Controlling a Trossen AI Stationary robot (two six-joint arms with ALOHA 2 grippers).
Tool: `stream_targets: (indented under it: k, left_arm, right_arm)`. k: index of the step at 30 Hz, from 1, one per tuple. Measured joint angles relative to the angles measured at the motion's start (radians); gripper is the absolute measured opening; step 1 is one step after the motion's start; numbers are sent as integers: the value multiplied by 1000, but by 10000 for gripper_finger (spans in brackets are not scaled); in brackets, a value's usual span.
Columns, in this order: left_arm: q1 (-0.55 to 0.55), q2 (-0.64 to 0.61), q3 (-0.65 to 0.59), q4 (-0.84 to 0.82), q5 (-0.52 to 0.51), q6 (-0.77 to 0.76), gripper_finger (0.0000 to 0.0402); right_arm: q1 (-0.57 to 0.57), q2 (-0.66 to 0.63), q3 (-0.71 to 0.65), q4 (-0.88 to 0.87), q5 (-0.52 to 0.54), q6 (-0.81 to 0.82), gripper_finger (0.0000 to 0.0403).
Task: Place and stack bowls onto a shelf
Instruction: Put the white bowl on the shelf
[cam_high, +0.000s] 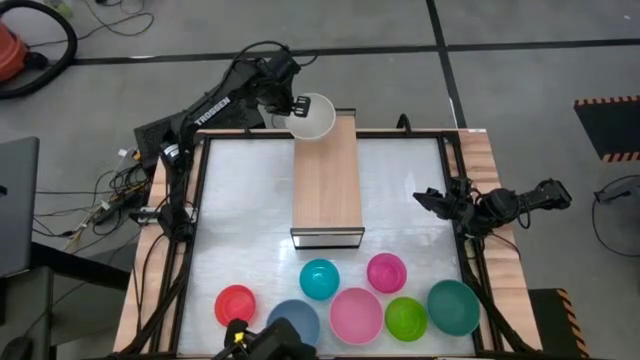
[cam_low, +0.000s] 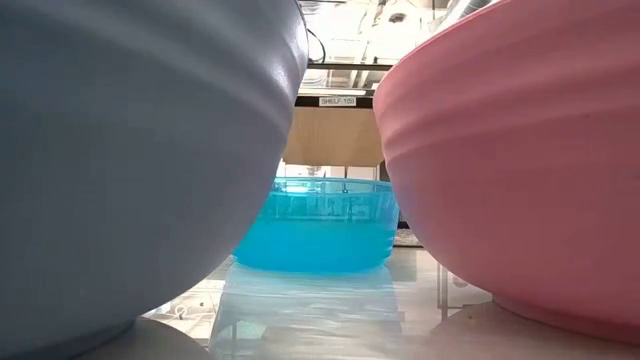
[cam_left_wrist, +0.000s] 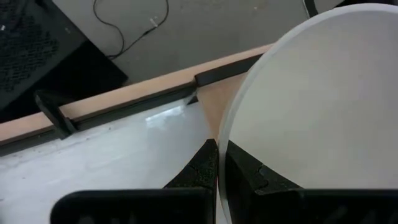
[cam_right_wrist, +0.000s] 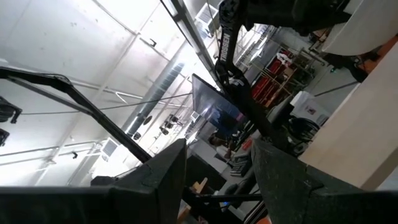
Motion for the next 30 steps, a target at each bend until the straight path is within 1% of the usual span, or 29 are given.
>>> stream_targets:
  k: [10, 17, 20, 25, 30]
  left_arm:
    - [-1, 57, 0, 17, 104, -13, 0]
    - [-10, 62, 0, 68, 92, -18, 0]
    - [-10, 62, 0, 61, 72, 6, 0]
    - [-16, 62, 0, 70, 72, 27, 1]
    - [-29, 62, 0, 94, 70, 62, 23]
  right_arm:
    - [0, 0, 0, -8, 8, 1, 209]
    - [0, 0, 0, -12, 18, 1, 209]
    - [0, 0, 0, -12, 18, 1, 209]
    - [0, 0, 0, -15, 18, 1, 209]
    - [0, 0, 0, -17, 18, 1, 209]
